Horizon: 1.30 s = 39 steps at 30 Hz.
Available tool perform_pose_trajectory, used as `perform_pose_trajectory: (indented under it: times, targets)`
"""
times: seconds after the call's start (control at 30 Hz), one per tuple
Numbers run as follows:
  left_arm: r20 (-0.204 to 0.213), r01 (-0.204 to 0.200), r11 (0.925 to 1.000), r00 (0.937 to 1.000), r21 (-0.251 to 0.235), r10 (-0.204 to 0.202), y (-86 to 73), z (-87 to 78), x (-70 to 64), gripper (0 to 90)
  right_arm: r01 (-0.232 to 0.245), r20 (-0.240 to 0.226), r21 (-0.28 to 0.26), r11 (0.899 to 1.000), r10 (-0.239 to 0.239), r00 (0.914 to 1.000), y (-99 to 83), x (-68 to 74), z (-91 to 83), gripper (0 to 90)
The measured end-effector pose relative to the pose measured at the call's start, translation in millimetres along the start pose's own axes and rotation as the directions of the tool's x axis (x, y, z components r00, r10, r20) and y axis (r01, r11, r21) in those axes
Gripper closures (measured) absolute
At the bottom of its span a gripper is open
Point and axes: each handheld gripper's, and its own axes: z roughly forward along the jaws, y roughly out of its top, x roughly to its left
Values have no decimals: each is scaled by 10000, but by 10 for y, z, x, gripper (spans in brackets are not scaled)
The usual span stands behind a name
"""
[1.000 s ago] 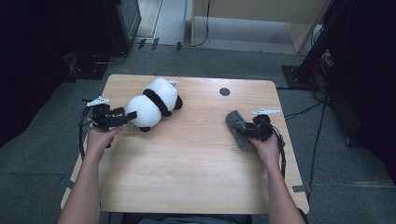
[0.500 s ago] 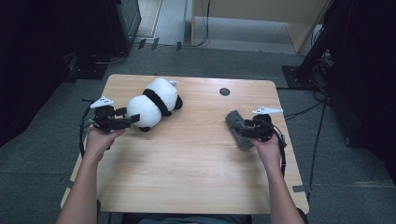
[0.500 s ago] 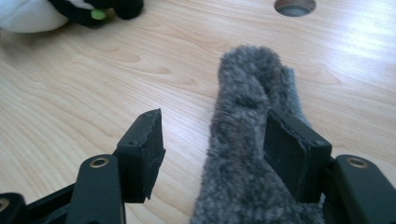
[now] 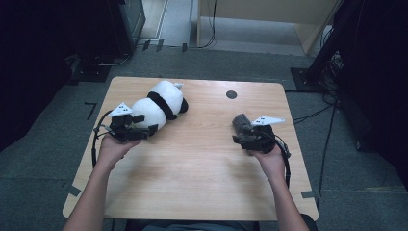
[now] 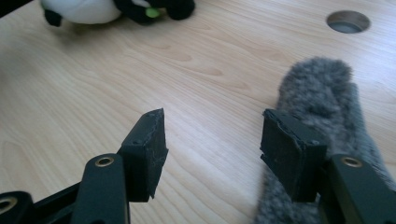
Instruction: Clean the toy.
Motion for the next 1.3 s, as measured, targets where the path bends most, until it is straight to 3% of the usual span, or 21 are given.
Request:
perform_pose_trajectory:
  times: [0.2, 0.4, 0.57, 0.83, 0.93, 1.1, 1.2, 1.3]
  targets:
    - [237, -545, 9982, 9983, 261, 539, -23, 136, -187, 230, 449, -311, 66, 9990, -447, 9985, -13, 164, 81, 409]
    - [553, -622, 9975, 9966, 349, 603, -89, 246, -341, 231, 790, -715, 415, 9960, -759, 9945, -25, 308, 242, 410]
    - [670, -928, 9934, 9938, 667, 883, -177, 387, -488, 231, 884, -946, 523, 9947, -832, 9920, -44, 417, 360, 420]
    - [928, -1094, 9887, 9907, 1029, 1000, -297, 595, -694, 243, 965, -1208, 873, 9915, -857, 9890, -119, 535, 521, 424]
    - [1012, -1208, 9860, 9888, 1148, 1093, -348, 660, -753, 243, 659, -1614, 852, 9942, -515, 9855, -164, 556, 592, 427]
    - [1106, -1515, 9743, 9848, 1664, 1342, -454, 818, -839, 244, 738, -1390, 1001, 9922, -595, 9885, -207, 578, 697, 429]
    - [1029, -1846, 9630, 9806, 1962, 1670, -499, 915, -860, 248, 774, -1267, 1250, 9891, -615, 9900, -244, 593, 764, 429]
    - [1040, -1666, 9633, 9836, 2103, 1474, -531, 986, -844, 248, 1008, -1095, 1394, 9851, -859, 9903, -272, 608, 823, 429]
